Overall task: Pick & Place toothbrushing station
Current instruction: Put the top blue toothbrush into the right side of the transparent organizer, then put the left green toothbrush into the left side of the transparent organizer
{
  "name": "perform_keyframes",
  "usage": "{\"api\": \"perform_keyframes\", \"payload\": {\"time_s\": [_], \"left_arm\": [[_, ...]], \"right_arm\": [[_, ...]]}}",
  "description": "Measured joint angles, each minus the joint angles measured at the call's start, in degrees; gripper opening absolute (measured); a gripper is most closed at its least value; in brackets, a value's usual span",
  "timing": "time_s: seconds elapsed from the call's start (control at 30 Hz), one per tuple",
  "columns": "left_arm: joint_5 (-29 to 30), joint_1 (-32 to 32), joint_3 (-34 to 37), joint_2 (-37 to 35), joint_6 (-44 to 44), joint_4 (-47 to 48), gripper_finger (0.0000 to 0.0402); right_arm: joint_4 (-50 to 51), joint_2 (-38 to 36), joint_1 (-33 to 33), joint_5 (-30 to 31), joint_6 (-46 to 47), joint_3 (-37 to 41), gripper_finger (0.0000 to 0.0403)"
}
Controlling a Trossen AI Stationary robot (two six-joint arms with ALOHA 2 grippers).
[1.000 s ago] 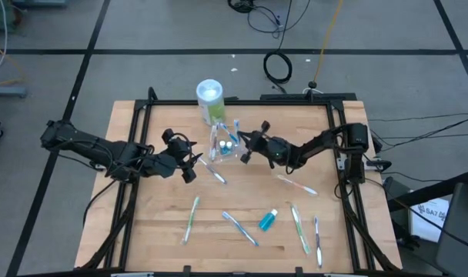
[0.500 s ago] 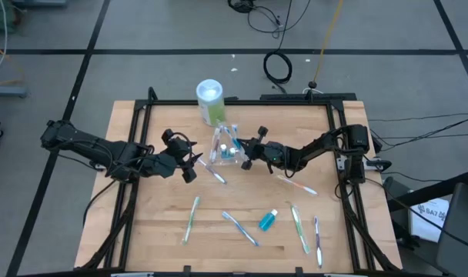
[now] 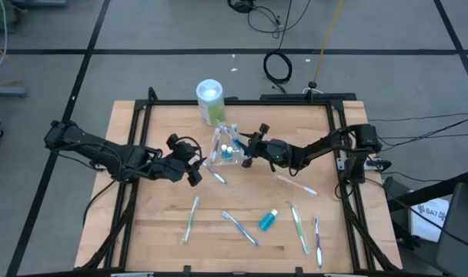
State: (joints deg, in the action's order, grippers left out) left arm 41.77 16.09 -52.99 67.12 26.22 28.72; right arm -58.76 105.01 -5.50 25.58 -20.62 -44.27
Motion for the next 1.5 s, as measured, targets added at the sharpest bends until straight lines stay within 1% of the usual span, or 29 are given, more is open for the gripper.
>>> {"api": "perform_keyframes", "payload": {"time_s": [0.1, 0.2, 0.33, 0.5, 0.6, 0.73, 0.8, 0.9, 1.0, 1.13, 1.27, 1.37, 1.5], "left_arm": [[-2.27, 0.18, 0.02, 0.53, 4.58, -0.24, 0.0207], [-6.66, 1.04, 0.02, 1.38, 10.02, -0.09, 0.0207], [-15.80, 4.06, 0.02, 4.61, 16.29, -0.13, 0.0207], [-25.53, 8.13, 0.02, 11.69, 27.65, 0.33, 0.0207], [-31.30, 10.06, 0.02, 15.85, 35.99, 2.58, 0.0207], [-34.07, 12.00, 0.02, 20.38, 50.34, 8.40, 0.0207], [-34.78, 12.90, 0.02, 22.42, 54.89, 10.88, 0.0207], [-34.74, 13.44, 0.02, 25.02, 57.66, 11.36, 0.0207], [-34.67, 12.61, 0.02, 27.18, 59.25, 9.86, 0.0207], [-34.68, 10.83, 0.02, 29.75, 56.99, 9.88, 0.0207], [-37.45, 8.92, -0.39, 31.77, 54.84, 11.61, 0.0204], [-37.95, 8.25, -0.37, 32.67, 54.64, 12.24, 0.0186], [-37.96, 8.03, -0.18, 32.27, 53.35, 11.78, 0.0138]], "right_arm": [[5.60, -3.35, 0.02, -0.10, 0.25, 0.08, 0.0153], [11.45, -7.32, 0.04, -0.04, -0.06, 0.02, 0.0167], [16.22, -13.53, 0.00, -0.03, -0.04, 0.02, 0.0177], [23.49, -20.98, 0.00, -0.07, 0.76, 0.02, 0.0175], [27.94, -24.05, 0.00, -0.08, 3.60, 0.02, 0.0172], [30.38, -26.03, 0.00, -0.09, 4.94, 0.02, 0.0175], [30.26, -26.06, 0.00, -0.09, 4.96, 0.02, 0.0176], [30.74, -25.97, 0.00, -0.11, 4.96, 0.02, 0.0174], [31.28, -25.80, 0.00, -0.11, 4.96, 0.02, 0.0170], [31.71, -25.77, 0.00, -0.11, 5.21, 0.02, 0.0170], [32.05, -25.77, 0.00, -0.13, 6.48, 0.02, 0.0169], [32.26, -25.77, 0.00, -0.13, 6.67, 0.02, 0.0169], [32.72, -25.77, 0.00, -0.14, 6.67, 0.02, 0.0167]]}}
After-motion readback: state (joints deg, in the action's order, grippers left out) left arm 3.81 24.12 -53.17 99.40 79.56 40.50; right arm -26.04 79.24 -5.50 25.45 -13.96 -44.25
